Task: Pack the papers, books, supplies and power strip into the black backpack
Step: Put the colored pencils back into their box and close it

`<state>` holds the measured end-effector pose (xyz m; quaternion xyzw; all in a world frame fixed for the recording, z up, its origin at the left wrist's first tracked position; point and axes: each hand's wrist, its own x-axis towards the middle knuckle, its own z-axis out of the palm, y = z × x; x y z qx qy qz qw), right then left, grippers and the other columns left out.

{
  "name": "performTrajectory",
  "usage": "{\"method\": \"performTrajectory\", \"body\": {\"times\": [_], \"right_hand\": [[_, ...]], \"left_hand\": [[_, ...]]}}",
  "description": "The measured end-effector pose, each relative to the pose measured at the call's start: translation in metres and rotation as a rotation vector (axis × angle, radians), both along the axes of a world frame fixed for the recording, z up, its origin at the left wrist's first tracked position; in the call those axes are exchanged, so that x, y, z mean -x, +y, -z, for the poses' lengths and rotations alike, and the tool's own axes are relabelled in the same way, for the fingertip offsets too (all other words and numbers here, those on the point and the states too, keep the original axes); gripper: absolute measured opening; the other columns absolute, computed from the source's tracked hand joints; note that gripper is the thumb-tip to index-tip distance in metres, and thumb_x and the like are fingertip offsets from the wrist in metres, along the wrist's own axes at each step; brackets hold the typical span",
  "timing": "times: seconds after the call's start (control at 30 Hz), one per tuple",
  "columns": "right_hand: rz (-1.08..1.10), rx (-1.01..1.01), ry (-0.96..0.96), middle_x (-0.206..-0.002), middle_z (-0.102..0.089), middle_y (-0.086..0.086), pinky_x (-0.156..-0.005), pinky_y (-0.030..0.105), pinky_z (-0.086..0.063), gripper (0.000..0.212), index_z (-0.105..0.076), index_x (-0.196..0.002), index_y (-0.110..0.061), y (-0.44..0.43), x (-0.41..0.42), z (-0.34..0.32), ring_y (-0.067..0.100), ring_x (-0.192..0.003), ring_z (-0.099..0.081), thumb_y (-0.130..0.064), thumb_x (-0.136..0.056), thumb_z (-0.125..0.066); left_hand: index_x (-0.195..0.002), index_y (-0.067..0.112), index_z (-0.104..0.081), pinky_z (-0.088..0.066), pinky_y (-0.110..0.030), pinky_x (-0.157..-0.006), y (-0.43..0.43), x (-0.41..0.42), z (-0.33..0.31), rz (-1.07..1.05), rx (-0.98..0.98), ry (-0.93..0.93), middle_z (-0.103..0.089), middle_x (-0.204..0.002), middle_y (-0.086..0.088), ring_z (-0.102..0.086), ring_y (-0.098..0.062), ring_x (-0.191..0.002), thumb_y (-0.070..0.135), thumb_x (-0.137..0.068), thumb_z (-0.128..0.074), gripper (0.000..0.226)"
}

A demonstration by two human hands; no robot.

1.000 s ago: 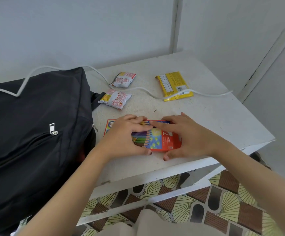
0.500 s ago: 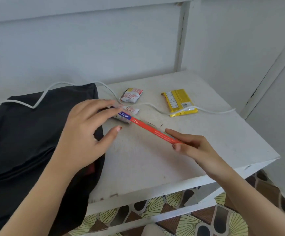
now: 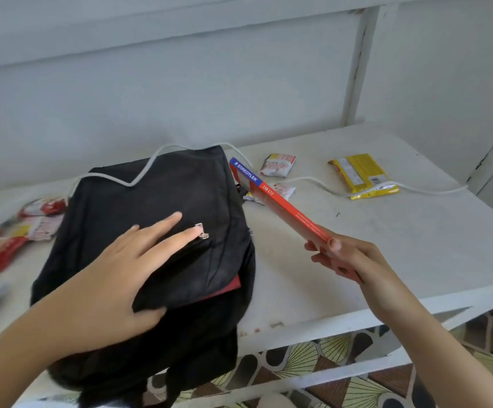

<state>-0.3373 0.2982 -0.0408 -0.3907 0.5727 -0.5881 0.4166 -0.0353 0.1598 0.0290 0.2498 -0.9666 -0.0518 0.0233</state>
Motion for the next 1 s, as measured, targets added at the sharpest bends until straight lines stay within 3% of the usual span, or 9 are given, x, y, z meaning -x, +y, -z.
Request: {"method": "performTrajectory", "body": {"times": [0.13, 0.23, 0.33, 0.43, 0.53, 0.63, 0.73, 0.83, 1.0], "right_hand": [[0.038, -0.027, 0.011, -0.104, -0.072, -0.004, -0.090, 0.024, -0.048, 0.070, -0.068, -0.110, -0.030, -0.004, -0.037, -0.001, 0.014, -0.100, -0.065, -0.063, -0.049, -0.072], [0.071, -0.007, 0.019, -0.101, -0.070, -0.021, -0.080, 0.011, -0.046, 0.057, -0.064, -0.115, -0.030, -0.003, -0.067, 0.000, -0.008, -0.098, -0.062, -0.045, -0.061, -0.072], [0.169, 0.017, 0.013, -0.104, -0.069, -0.018, -0.072, 0.003, -0.044, 0.059, -0.062, -0.122, -0.021, -0.002, -0.090, 0.002, -0.013, -0.097, -0.060, -0.033, -0.067, -0.081], [0.248, 0.017, 0.022, -0.104, -0.069, -0.017, -0.071, 0.003, -0.044, 0.057, -0.063, -0.121, -0.023, 0.000, -0.109, 0.005, -0.012, -0.097, -0.061, -0.037, -0.068, -0.077], [0.316, 0.020, 0.013, -0.097, -0.070, -0.024, -0.070, 0.001, -0.043, 0.055, -0.063, -0.120, -0.024, 0.004, -0.124, 0.008, -0.013, -0.097, -0.060, -0.037, -0.069, -0.077], [0.366, 0.026, 0.020, -0.103, -0.065, -0.022, -0.067, -0.001, -0.042, 0.054, -0.061, -0.122, -0.022, 0.009, -0.136, 0.008, -0.019, -0.092, -0.058, -0.035, -0.070, -0.071], [0.404, 0.022, 0.040, -0.106, -0.062, -0.020, -0.065, -0.002, -0.041, 0.053, -0.061, -0.123, -0.023, 0.016, -0.148, 0.011, -0.021, -0.090, -0.057, -0.035, -0.072, -0.064], [0.443, 0.019, 0.042, -0.107, -0.062, -0.020, -0.064, -0.002, -0.041, 0.048, -0.060, -0.122, -0.024, 0.022, -0.158, 0.013, -0.022, -0.089, -0.056, -0.032, -0.075, -0.066], [0.501, 0.006, 0.057, -0.107, -0.063, -0.020, -0.064, -0.001, -0.042, 0.050, -0.060, -0.119, -0.030, 0.028, -0.171, 0.014, -0.019, -0.090, -0.057, -0.040, -0.070, -0.068]], "left_hand": [[-0.144, 0.030, -0.031, -0.025, -0.029, -0.104, -0.020, -0.006, -0.020, 0.033, 0.309, 0.115, -0.033, -0.145, -0.003, -0.041, -0.023, -0.122, 0.010, -0.060, -0.081, 0.099], [-0.122, 0.014, -0.052, -0.036, -0.038, -0.076, -0.026, -0.006, -0.024, 0.161, 0.595, 0.205, -0.051, -0.109, -0.009, -0.047, -0.028, -0.086, -0.001, -0.073, -0.046, 0.051], [-0.096, 0.008, -0.062, -0.043, -0.040, -0.058, -0.032, -0.017, -0.006, 0.356, 0.648, 0.143, -0.059, -0.085, -0.009, -0.054, -0.028, -0.069, 0.000, -0.081, -0.034, 0.033], [-0.104, 0.007, -0.062, -0.045, -0.038, -0.069, -0.037, -0.036, 0.010, 0.300, 0.584, 0.178, -0.064, -0.091, -0.010, -0.060, -0.029, -0.076, 0.010, -0.085, -0.044, 0.026], [-0.125, 0.008, -0.055, -0.041, -0.039, -0.091, -0.041, -0.053, 0.025, 0.186, 0.520, 0.110, -0.064, -0.110, -0.009, -0.060, -0.028, -0.099, 0.047, -0.078, -0.064, 0.061], [-0.129, 0.008, -0.050, -0.047, -0.044, -0.089, -0.045, -0.059, 0.031, 0.123, 0.505, 0.056, -0.063, -0.111, -0.013, -0.061, -0.032, -0.100, 0.034, -0.066, -0.080, 0.074], [-0.132, 0.020, -0.034, -0.053, -0.035, -0.068, -0.052, -0.060, 0.020, 0.056, 0.233, 0.159, -0.065, -0.102, -0.002, -0.065, -0.022, -0.082, 0.019, -0.080, -0.069, 0.063], [-0.128, 0.035, -0.023, -0.045, -0.027, -0.075, -0.069, -0.056, 0.000, -0.071, -0.225, 0.289, -0.066, -0.096, 0.012, -0.063, -0.012, -0.081, 0.016, -0.088, -0.060, 0.058], [-0.120, 0.034, -0.028, -0.052, -0.023, -0.082, -0.115, -0.046, -0.018, -0.102, -0.677, 0.389, -0.070, -0.100, -0.010, -0.069, -0.013, -0.084, 0.009, -0.089, -0.059, 0.051]]}}
